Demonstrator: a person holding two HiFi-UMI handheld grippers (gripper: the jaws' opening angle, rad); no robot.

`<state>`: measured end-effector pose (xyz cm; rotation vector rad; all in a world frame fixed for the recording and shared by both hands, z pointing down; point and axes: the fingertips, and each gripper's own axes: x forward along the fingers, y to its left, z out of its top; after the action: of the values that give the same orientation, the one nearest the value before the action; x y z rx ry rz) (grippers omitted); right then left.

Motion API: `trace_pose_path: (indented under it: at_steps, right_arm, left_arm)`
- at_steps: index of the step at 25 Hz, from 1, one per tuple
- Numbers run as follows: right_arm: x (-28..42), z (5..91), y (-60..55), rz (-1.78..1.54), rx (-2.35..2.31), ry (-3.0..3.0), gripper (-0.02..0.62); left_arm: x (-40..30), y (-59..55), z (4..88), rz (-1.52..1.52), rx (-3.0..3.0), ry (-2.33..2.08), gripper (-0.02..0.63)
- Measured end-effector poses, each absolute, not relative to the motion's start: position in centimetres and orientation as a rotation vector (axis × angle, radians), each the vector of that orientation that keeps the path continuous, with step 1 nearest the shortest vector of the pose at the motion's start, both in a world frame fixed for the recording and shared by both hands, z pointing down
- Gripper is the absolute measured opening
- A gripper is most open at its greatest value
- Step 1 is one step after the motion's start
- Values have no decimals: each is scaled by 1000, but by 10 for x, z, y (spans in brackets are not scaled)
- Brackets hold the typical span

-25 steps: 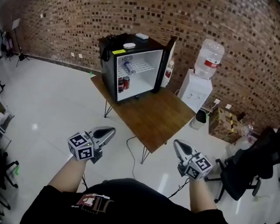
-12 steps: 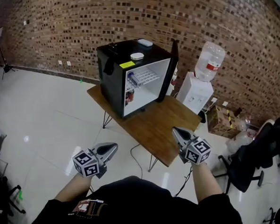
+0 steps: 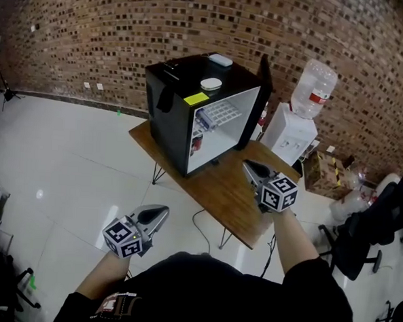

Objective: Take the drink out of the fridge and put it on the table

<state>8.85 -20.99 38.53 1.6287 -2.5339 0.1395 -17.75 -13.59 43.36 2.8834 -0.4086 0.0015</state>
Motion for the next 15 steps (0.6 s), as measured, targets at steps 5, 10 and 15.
trace_pose_path:
  at_steps: [5, 10, 15]
  right_arm:
    - [108, 401, -289, 245, 1549, -2557, 106]
    - [123, 421, -367, 349, 1462, -2600, 178]
    - [130, 434, -425, 385, 1477, -2635, 214]
  left_arm:
    - [-164, -170, 444, 29, 2874, -529, 0]
    - [-154, -206, 458, 67, 2825, -689, 0]
    - [-151, -237, 460, 65, 2763, -798, 0]
